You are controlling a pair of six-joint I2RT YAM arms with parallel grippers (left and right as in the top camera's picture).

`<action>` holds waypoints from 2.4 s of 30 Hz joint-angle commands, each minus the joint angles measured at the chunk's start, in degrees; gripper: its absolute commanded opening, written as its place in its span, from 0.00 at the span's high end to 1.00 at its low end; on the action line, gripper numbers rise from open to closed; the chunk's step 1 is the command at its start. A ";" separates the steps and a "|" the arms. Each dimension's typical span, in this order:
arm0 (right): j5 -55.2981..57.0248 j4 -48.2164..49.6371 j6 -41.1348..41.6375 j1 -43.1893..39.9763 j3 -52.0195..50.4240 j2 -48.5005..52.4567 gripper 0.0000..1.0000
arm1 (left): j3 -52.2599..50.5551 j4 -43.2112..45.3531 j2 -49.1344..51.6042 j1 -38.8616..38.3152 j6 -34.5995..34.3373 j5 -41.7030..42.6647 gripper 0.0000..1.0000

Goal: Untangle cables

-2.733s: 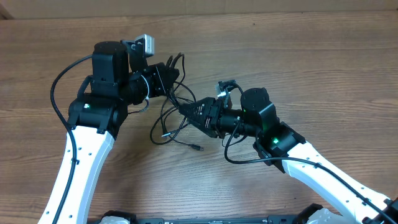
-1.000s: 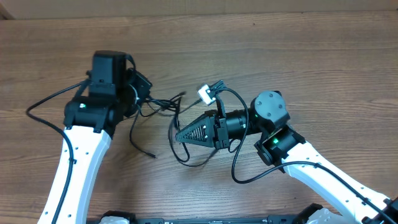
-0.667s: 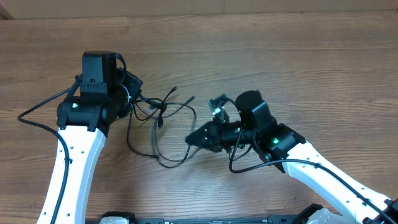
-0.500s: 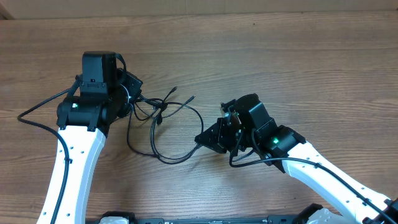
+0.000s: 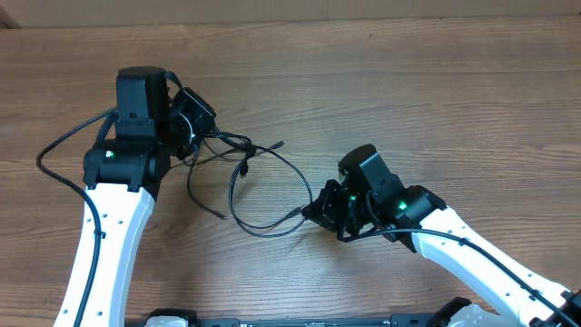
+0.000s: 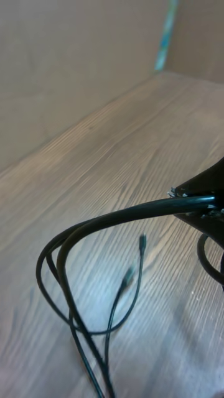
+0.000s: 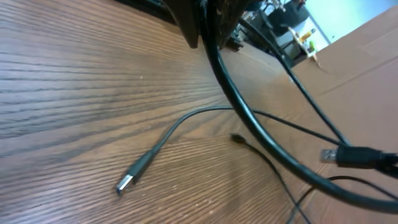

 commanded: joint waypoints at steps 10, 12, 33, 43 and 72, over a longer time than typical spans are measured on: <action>2.47 -4.04 0.24 0.17 0.31 -0.46 0.96 | 0.81 1.33 -0.63 2.19 12.15 -3.45 0.96; 2.45 -4.50 0.24 0.17 0.31 -0.46 0.96 | 0.81 1.01 -0.68 3.32 7.54 -6.16 0.96; -9.33 21.33 12.07 0.17 0.31 -0.46 0.01 | 0.81 -0.98 -0.61 3.41 39.17 9.77 0.96; -10.99 28.39 36.06 0.17 0.31 -0.46 0.27 | 0.81 0.92 -0.61 -0.90 43.54 14.49 0.96; -1.70 30.60 56.48 0.11 0.31 -0.46 0.56 | 0.81 4.74 -0.61 -14.12 52.43 11.61 0.96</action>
